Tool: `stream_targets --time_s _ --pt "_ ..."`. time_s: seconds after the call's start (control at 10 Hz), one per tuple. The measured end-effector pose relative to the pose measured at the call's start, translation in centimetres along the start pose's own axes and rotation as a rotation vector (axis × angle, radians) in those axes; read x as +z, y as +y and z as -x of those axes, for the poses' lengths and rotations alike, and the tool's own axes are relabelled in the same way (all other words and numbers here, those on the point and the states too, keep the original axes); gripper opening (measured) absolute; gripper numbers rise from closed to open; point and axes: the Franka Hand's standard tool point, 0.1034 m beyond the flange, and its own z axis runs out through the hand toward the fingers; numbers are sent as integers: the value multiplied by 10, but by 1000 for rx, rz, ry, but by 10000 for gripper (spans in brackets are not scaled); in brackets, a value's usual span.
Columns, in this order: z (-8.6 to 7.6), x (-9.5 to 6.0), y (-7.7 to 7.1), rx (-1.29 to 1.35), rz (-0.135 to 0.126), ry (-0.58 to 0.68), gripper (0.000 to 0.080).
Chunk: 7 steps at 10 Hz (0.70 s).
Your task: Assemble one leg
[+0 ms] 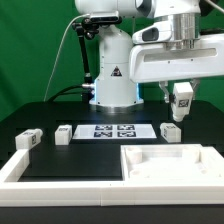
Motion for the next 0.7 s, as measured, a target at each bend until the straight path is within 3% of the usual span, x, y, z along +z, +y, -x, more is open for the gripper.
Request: stream_targets --time_s 0.2,0.4,0.6,0.7 --pt "-2 -2 -4 -13 -22 187 290" --pt "-3 2 -6 -34 -26 221 290" --pt "-41 4 -9 -99 -28 254 290" --pt "-52 6 -10 -107 -30 258 290"
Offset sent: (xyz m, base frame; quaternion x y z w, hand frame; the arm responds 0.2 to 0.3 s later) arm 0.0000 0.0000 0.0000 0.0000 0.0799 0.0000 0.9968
